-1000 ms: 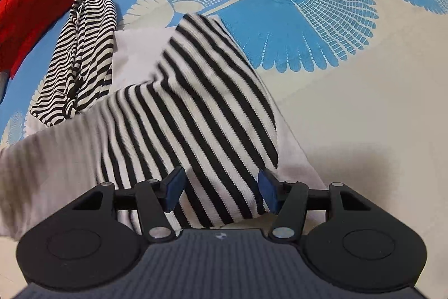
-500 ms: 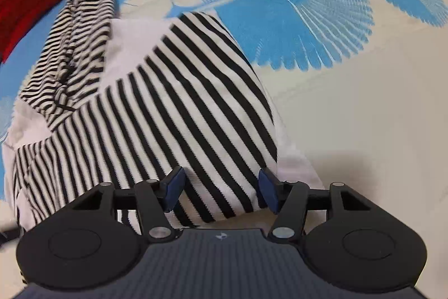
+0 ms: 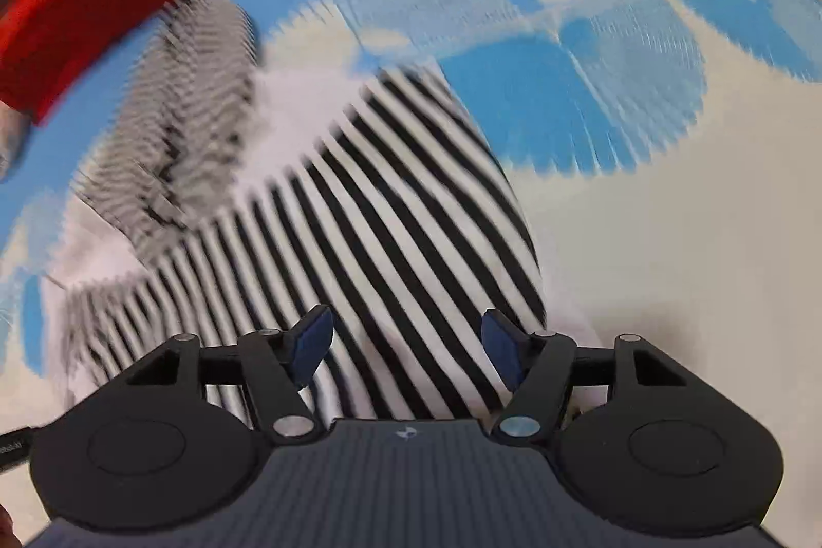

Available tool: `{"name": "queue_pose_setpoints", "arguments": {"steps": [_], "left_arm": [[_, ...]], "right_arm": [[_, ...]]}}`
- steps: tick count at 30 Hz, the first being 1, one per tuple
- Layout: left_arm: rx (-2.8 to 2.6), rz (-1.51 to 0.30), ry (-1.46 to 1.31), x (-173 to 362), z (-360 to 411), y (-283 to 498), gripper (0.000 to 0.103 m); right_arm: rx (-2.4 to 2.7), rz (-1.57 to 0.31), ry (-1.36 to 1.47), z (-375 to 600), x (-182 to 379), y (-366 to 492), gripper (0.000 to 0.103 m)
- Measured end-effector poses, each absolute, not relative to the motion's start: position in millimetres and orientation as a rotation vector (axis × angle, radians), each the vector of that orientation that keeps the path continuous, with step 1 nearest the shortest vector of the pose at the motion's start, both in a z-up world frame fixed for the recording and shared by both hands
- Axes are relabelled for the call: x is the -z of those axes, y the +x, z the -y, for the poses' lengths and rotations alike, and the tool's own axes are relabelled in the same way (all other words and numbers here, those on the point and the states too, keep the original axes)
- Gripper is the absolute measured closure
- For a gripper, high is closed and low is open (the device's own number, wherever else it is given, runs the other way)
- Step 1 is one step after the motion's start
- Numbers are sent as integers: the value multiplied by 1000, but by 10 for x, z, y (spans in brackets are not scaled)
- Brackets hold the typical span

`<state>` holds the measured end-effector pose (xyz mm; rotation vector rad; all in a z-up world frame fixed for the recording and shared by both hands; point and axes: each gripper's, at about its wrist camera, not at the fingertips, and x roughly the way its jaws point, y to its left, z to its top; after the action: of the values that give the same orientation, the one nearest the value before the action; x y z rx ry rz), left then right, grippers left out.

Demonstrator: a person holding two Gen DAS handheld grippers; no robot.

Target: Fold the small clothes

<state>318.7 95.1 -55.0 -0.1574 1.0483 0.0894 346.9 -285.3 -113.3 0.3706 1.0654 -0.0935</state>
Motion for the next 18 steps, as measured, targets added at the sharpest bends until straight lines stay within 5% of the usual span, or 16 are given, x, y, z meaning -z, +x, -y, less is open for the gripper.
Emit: {"name": "queue_pose_setpoints", "arguments": {"steps": [4, 12, 16, 18], "left_arm": [[-119, -912, -179, 111, -905, 3227, 48], [-96, -910, -185, -193, -762, 4485, 51], [-26, -885, -104, -20, -684, 5241, 64], [-4, -884, -85, 183, -663, 5627, 86]], "right_arm": [[80, -989, 305, 2883, 936, 3470, 37], [5, -984, 220, 2901, 852, 3495, 37], [-6, -1004, 139, 2808, 911, 3488, 39], [-20, -1005, 125, 2775, 936, 3496, 45]]}}
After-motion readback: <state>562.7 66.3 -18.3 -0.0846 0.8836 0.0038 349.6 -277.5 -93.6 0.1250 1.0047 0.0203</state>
